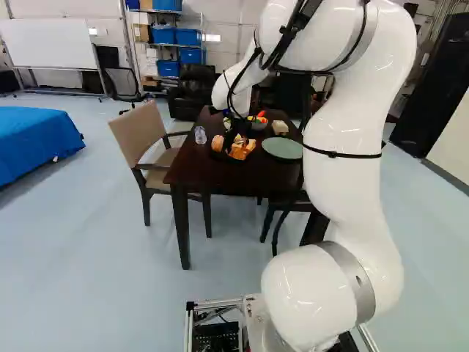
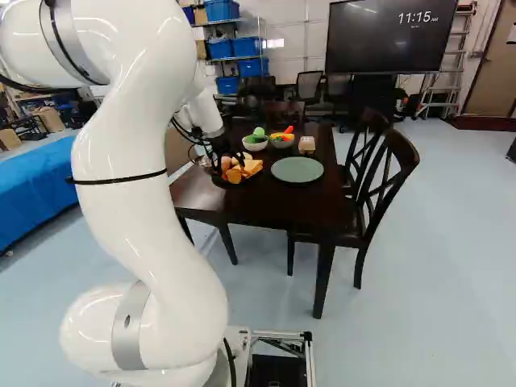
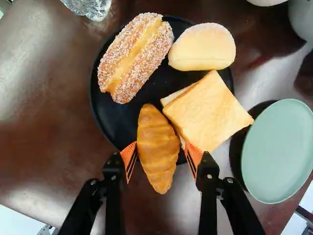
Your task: Move the croissant to the empty plate
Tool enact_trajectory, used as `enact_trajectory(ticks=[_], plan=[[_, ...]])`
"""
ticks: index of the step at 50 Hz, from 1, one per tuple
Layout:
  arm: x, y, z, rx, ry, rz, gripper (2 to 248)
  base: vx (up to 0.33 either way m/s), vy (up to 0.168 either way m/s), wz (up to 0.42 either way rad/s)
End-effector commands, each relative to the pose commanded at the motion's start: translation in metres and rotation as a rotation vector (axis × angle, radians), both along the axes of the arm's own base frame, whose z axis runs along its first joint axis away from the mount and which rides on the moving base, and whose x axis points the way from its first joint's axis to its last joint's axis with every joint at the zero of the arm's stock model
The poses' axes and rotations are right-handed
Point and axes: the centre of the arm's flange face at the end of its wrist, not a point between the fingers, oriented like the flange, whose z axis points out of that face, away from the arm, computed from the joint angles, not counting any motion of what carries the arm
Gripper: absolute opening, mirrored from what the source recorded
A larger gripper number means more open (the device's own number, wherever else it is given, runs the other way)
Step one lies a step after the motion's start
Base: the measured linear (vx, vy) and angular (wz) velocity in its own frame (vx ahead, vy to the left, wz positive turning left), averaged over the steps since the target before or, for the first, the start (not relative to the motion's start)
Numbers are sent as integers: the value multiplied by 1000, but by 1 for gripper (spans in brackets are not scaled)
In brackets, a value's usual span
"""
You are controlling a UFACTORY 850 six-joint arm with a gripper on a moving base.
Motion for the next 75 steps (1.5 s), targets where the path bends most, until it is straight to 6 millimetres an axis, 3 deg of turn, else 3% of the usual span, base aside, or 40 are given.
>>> enact_trajectory(ticks=[11,12,16,17,21,22,43,59,75], plan=[[0,0,0,0,0,0,150,0,0,0],[0,0,0,0,0,0,137,0,0,0],[0,0,0,0,0,0,137,0,0,0],[0,0,0,0,0,0,124,0,0,0],[0,0,0,0,0,0,124,0,0,0],[0,0,0,0,0,0,114,0,0,0],[0,0,0,0,0,0,115,0,0,0],[0,0,0,0,0,0,101,0,0,0],[-6,-1,17,4,-26,0,101,0,0,0]])
